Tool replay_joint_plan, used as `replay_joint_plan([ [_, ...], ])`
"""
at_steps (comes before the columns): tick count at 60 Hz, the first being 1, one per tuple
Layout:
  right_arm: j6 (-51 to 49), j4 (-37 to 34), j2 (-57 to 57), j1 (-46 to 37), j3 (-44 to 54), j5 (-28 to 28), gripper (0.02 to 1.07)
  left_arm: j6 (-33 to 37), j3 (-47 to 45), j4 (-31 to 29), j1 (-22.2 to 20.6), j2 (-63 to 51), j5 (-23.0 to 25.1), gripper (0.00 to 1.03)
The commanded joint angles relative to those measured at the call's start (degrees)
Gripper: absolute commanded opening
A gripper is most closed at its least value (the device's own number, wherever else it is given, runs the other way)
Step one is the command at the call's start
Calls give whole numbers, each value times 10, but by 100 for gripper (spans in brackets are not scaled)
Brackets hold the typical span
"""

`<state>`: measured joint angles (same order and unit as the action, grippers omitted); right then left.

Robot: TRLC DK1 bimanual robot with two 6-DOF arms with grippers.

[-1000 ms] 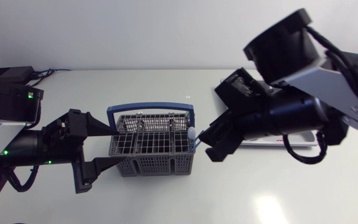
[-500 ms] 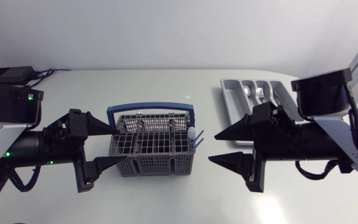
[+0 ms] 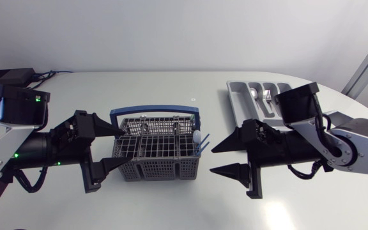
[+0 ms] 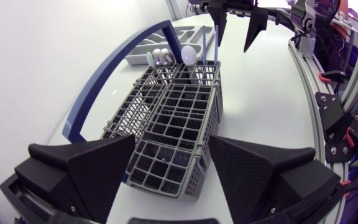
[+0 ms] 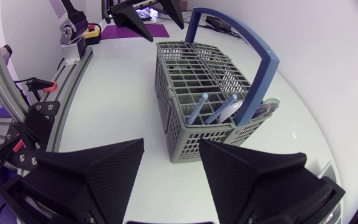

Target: Unload the cutlery basket into the drawer organizer.

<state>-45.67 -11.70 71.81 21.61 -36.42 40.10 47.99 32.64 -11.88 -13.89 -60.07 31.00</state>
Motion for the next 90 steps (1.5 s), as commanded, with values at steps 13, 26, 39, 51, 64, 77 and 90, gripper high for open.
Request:
replay_joint_plan([
  [13, -8, 50, 44, 0, -18, 6, 61, -6, -4, 13, -2, -31, -11, 87],
  [26, 13, 66, 46, 15, -28, 6, 52, -8, -3, 21, -4, -45, -12, 87],
  [39, 26, 74, 53, 28, -30, 6, 47, -12, -2, 24, -4, -49, -12, 87],
  [51, 26, 81, 63, 28, -28, 6, 23, -12, -4, 24, -3, -44, -13, 87],
  [64, 30, 85, 75, 29, -31, 6, 16, -12, -7, 24, -3, -41, -14, 87],
  [77, 36, 87, 81, 31, -37, 6, 10, -12, -10, 24, -4, -36, -14, 87],
  [90, 39, 80, 69, 30, -44, 8, 8, -12, -14, 24, -4, -35, -14, 87],
])
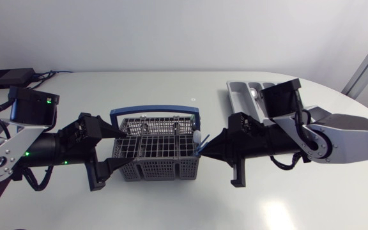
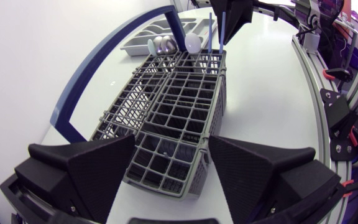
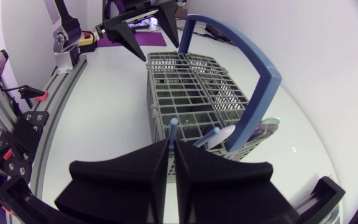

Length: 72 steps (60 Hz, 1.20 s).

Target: Unload the cutlery basket into the drawer organizer.

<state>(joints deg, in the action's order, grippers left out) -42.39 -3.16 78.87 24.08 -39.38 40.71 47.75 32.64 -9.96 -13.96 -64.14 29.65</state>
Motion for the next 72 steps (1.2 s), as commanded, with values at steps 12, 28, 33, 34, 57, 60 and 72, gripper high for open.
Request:
replay_joint_plan([
  [12, 9, -26, -28, -2, -23, 7, 8, -9, -14, 5, -4, 7, -1, 87],
  [28, 7, -95, -91, -39, -39, 35, 8, -7, -11, 7, -4, 4, -1, 87],
  [33, 6, -114, -113, -50, -42, 39, 8, -7, -9, 7, -5, 4, -3, 87],
  [34, 6, -120, -117, -52, -44, 39, 8, -7, -8, 7, -5, 4, -3, 87],
  [57, -4, -314, -202, -118, -147, 84, 8, -7, -8, 6, -5, 16, -13, 87],
  [60, -15, -345, -205, -128, -166, 87, 8, -7, -9, 5, -5, 22, -14, 87],
  [72, -50, -442, -196, -188, -231, 89, 8, -6, -7, -9, 0, 38, -15, 87],
])
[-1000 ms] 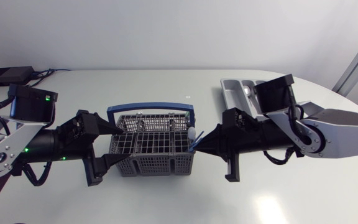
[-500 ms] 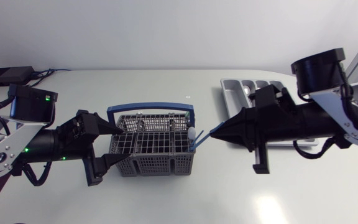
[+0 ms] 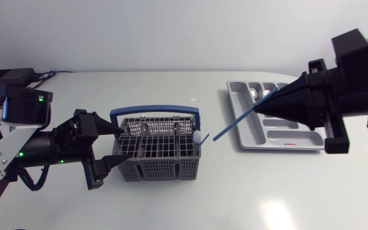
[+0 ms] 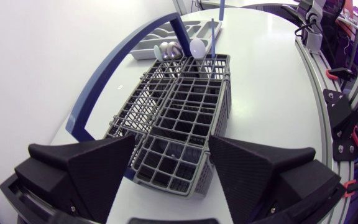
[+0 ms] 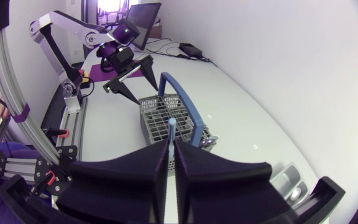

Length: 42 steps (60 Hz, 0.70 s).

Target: Unload the cutlery basket into the drawer organizer.

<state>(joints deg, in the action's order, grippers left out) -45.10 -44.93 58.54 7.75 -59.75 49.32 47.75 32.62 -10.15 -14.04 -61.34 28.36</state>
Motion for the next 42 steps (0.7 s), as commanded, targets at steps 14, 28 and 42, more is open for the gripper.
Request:
replay_joint_plan([
  [14, -71, -115, 131, -111, -124, -34, 8, -5, -5, -20, 4, 25, -2, 87],
  [28, -43, -119, 277, -119, -196, -125, 8, 1, -5, -35, 9, 38, -2, 87],
  [42, 17, -118, 417, -122, -303, -193, 8, 9, -8, -45, 17, 51, -2, 87],
])
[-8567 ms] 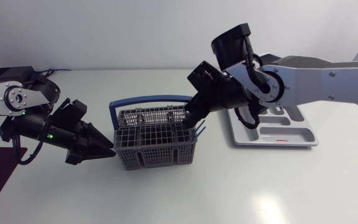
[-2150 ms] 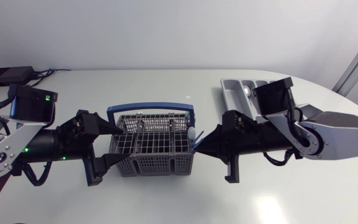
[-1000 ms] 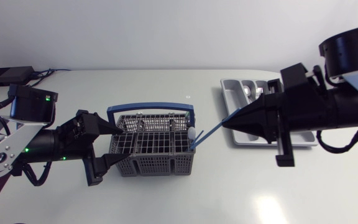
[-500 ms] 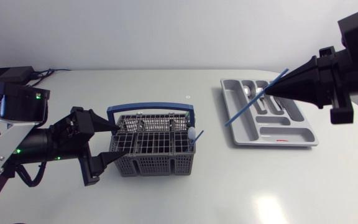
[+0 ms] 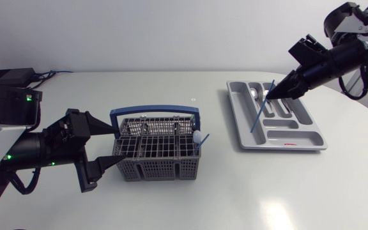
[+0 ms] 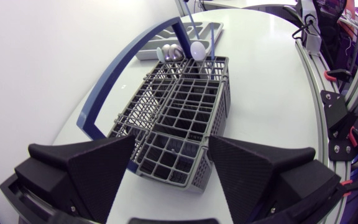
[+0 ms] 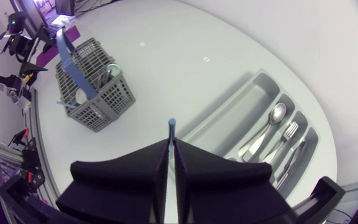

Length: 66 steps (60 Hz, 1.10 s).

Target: Unload the cutlery basket into the drawer organizer.

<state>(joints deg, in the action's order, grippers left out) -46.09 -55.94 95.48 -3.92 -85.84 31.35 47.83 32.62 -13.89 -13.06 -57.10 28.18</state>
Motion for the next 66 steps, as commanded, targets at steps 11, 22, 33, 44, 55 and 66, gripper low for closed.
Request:
replay_joint_plan([
  [11, 61, -18, 149, -2, -121, -45, 8, 14, -12, -10, 8, 11, -1, 88],
  [22, 92, -42, 240, 8, -199, -62, 8, 19, -16, -13, 11, 16, -1, 88],
  [33, 125, -55, 325, 12, -288, -62, 8, 24, -20, -12, 12, 16, 0, 88],
  [44, 157, -45, 381, 16, -349, -77, 9, 26, -19, -12, 15, 16, -1, 88],
  [55, 191, -19, 412, 16, -371, -94, 39, 27, -16, -12, 16, 16, -1, 88],
  [66, 219, 6, 399, 13, -360, -111, 96, 28, -18, -12, 16, 16, 0, 88],
])
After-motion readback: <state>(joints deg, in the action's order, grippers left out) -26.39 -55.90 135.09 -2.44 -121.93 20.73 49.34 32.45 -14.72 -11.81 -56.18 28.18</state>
